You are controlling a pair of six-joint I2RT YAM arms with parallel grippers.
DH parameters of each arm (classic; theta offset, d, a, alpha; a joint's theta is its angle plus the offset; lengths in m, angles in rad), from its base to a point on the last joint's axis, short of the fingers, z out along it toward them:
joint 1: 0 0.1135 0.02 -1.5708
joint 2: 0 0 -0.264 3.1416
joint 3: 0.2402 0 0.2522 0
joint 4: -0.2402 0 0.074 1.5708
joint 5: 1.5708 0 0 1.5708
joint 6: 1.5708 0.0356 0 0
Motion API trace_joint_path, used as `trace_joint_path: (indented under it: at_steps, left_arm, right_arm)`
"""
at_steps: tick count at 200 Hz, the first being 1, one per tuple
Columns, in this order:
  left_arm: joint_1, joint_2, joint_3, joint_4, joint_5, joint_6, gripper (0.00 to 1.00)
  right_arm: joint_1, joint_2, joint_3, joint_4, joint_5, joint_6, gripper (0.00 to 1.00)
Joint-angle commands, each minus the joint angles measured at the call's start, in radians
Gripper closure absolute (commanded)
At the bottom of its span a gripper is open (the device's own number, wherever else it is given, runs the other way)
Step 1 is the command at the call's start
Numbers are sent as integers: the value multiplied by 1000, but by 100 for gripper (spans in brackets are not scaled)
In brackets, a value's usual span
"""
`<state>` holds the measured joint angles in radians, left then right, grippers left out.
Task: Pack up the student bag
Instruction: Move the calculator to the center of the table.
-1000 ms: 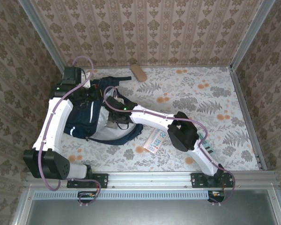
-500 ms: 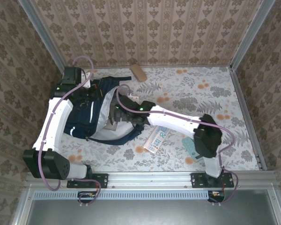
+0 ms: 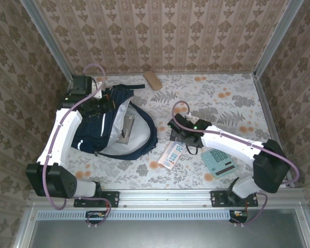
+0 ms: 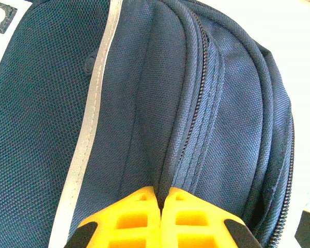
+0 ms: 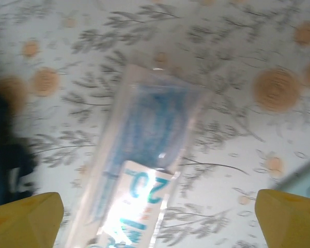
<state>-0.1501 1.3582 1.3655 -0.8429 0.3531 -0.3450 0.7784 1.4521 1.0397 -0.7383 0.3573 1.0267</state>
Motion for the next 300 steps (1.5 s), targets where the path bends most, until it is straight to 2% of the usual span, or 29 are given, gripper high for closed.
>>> trace_joint_path:
  at_steps: [1,21,60,86,124,147,176,183,218,252,281,300]
  left_arm:
    - [-6,-40,-6,56,20,-6,100]
    - [-13,-41,-8,53,24,-2,100]
    - [-31,-46,-3,39,17,12,100]
    - [-42,-50,-15,47,17,7,100]
    - [-54,-51,-34,56,12,0,100]
    - [-58,-58,-33,51,9,-2,100]
    - [-63,-67,-30,40,-3,-3,100]
    - [-63,-68,-27,34,-6,-3,100]
    - [-65,-81,-24,18,-19,0,100]
    - [-66,-85,-27,14,-20,-4,100]
    - [-72,-88,-28,10,-23,-6,100]
    - [-74,-87,-29,7,-26,-6,100]
  right_arm:
    - [-12,-117,-76,-66,28,85,7]
    - [-37,-221,-160,-137,33,153,14]
    - [-95,-471,-308,-281,17,255,19]
    - [-111,-601,-350,-433,32,339,18]
    - [-166,-630,-400,-493,-13,383,11]
    - [-193,-635,-454,-446,-52,402,8]
    - [-237,-647,-539,-262,-120,356,5]
    - [-246,-650,-553,-221,-131,346,1]
    - [-288,-620,-582,29,-185,232,0]
    - [-334,-479,-526,223,-246,79,1]
    - [-386,-322,-437,319,-332,-44,1]
    - [-419,-213,-353,321,-374,-123,0]
